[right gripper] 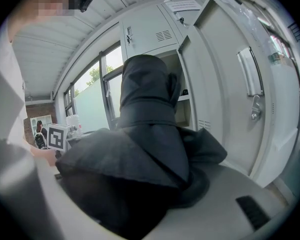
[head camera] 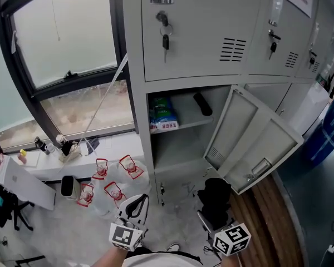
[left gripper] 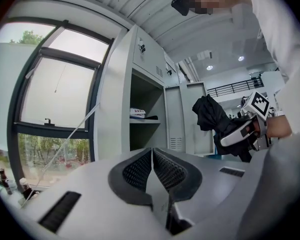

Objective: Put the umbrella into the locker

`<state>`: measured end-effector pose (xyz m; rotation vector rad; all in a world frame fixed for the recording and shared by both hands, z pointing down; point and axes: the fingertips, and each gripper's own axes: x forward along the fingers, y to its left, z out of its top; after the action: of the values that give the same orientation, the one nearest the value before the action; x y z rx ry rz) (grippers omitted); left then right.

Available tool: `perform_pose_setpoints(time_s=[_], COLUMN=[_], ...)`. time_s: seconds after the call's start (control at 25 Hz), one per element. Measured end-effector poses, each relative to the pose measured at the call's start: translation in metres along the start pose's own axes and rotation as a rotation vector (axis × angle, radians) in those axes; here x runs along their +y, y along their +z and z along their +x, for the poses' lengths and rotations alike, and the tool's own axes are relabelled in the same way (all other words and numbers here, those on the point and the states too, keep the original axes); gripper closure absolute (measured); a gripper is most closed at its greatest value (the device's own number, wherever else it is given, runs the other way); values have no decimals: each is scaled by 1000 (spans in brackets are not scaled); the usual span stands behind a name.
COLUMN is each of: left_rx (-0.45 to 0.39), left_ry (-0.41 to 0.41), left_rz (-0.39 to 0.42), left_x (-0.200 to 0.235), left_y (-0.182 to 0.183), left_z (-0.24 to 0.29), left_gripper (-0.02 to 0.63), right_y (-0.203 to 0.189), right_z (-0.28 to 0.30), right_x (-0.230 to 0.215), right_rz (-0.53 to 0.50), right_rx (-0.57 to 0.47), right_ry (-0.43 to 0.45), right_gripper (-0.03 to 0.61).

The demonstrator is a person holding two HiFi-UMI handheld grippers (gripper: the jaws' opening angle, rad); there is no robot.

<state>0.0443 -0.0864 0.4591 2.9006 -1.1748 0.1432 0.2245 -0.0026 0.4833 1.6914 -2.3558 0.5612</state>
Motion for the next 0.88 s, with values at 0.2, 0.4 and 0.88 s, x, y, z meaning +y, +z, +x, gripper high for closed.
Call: perform_pose_setpoints(time_s=[0.2, 0.4, 0.88], left_rx=[-12, -22, -31], left_ry=[-35, -57, -36], left_rz=[-13, -19, -28], left_x=[2, 9, 36], left_y=[-1, -6, -5], left_z=[5, 6, 8], left_gripper=[583, 588, 586], right_y=[-1, 2, 17], right_z=[2, 6, 30], right_x=[4, -11, -14], right_rz=[-19, -33, -72], right_rx=[34, 63, 108], right_ry=[-26, -79, -166], right_gripper=[373, 373, 373])
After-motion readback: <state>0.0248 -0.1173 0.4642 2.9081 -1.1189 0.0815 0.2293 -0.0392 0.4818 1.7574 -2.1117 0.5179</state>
